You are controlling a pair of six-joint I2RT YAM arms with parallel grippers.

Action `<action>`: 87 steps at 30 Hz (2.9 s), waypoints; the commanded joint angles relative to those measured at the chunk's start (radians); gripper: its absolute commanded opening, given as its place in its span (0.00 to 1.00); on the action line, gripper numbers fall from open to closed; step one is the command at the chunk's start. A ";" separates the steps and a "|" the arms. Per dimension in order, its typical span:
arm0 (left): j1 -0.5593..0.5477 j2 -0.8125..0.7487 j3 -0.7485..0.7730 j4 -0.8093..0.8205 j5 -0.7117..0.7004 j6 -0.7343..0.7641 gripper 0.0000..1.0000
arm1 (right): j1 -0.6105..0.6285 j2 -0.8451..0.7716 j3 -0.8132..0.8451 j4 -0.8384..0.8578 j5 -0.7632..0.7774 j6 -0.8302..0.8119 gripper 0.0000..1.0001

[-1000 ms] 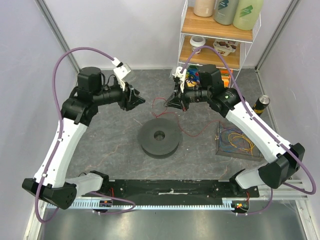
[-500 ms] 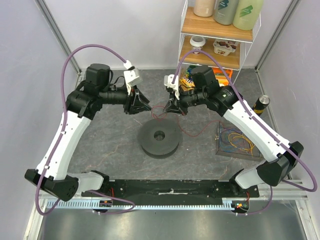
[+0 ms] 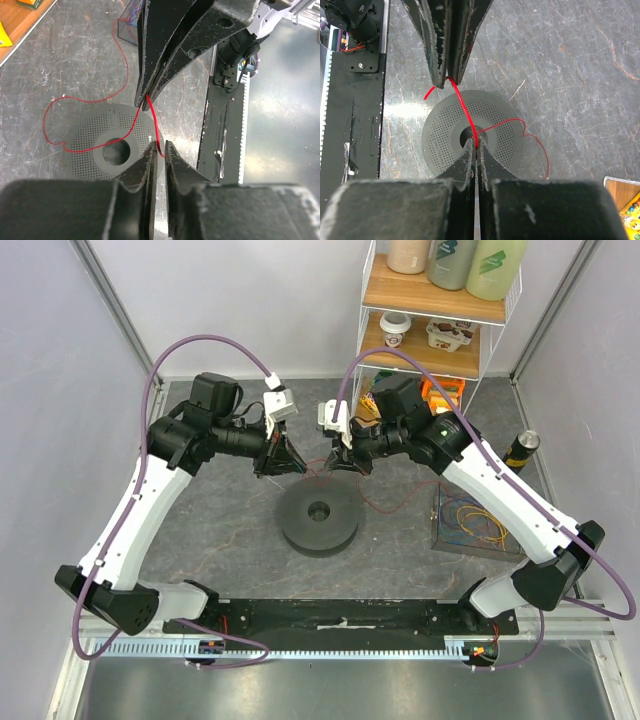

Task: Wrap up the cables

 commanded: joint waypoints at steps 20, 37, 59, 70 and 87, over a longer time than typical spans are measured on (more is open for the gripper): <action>-0.008 -0.001 -0.038 0.081 0.018 -0.070 0.07 | 0.022 0.000 0.023 -0.007 0.035 -0.026 0.00; -0.008 -0.030 -0.059 0.080 -0.013 -0.062 0.13 | 0.022 -0.001 0.010 -0.004 0.054 -0.021 0.00; 0.052 -0.251 -0.453 0.911 -0.117 -0.825 0.02 | 0.022 -0.015 -0.105 0.204 -0.055 0.183 0.00; 0.050 -0.302 -0.530 1.022 -0.212 -0.835 0.02 | 0.012 -0.089 -0.187 0.314 -0.049 0.284 0.23; 0.050 -0.323 -0.535 1.006 -0.200 -0.821 0.02 | -0.040 -0.179 -0.233 0.556 0.064 0.385 0.85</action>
